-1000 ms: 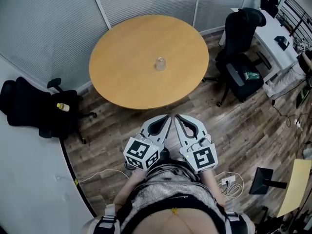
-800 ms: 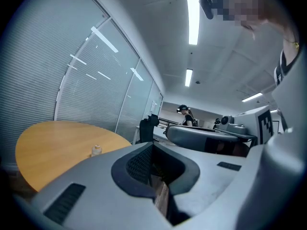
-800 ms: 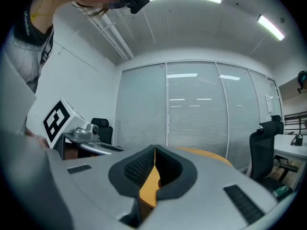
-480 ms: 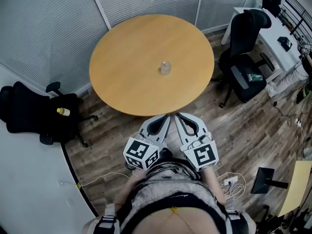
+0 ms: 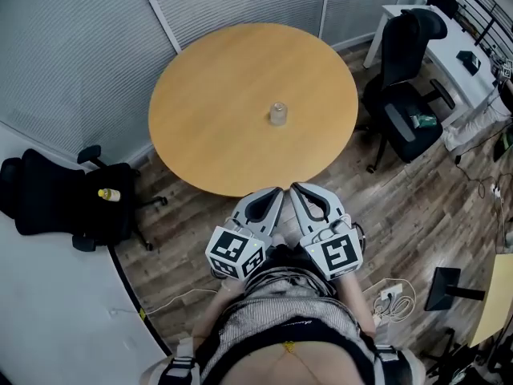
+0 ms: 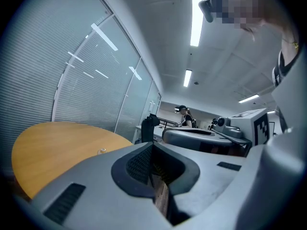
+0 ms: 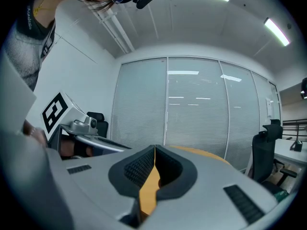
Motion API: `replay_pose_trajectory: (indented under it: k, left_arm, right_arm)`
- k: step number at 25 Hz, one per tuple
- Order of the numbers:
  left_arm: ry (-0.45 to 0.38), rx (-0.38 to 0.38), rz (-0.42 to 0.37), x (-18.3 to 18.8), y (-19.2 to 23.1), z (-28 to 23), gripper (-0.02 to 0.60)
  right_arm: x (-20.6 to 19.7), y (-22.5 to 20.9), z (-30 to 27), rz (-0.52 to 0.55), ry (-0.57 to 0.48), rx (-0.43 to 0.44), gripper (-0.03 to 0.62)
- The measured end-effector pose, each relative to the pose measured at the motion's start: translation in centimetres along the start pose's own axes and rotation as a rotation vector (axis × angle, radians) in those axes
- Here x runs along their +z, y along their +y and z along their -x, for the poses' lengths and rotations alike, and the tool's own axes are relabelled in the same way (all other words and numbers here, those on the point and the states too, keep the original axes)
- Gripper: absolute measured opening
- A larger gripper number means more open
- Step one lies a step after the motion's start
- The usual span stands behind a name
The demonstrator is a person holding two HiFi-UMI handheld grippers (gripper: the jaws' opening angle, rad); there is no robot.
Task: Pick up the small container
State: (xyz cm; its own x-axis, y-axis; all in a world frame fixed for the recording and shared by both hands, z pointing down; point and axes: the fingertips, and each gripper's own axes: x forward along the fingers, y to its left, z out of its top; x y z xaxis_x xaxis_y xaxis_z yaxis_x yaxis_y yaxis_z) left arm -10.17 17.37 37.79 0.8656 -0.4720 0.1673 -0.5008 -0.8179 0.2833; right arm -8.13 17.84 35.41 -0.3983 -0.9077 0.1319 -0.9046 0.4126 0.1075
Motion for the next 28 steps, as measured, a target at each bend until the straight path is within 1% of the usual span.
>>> replay_pose_trajectory:
  k: [3, 8, 14, 20, 23, 28]
  left_arm:
    - [0.004, 0.003, 0.004, 0.0, 0.2, -0.2, 0.003]
    - [0.005, 0.017, -0.003, 0.4, 0.7, -1.1, 0.003]
    - [0.006, 0.063, 0.011, 0.7, 1.8, -3.7, 0.003]
    - [-0.005, 0.099, 0.004, 2.0, 2.0, -8.1, 0.003]
    - [-0.013, 0.125, 0.003, 2.6, 2.4, -10.2, 0.003]
    - [-0.030, 0.175, 0.014, 3.6, 3.4, -12.9, 0.003]
  right_arm:
    - [-0.2, -0.5, 0.0, -0.005, 0.012, -0.004, 0.020]
    - [-0.2, -1.5, -0.6, -0.008, 0.001, 0.002, 0.020]
    - [-0.8, -3.6, -1.8, -0.008, 0.006, 0.049, 0.020]
    - [-1.1, -8.6, -3.0, 0.009, 0.007, 0.079, 0.020]
    - [-1.1, -11.1, -3.9, 0.019, 0.006, 0.113, 0.020]
    - [-1.0, -13.8, -5.7, 0.041, 0.001, 0.174, 0.020]
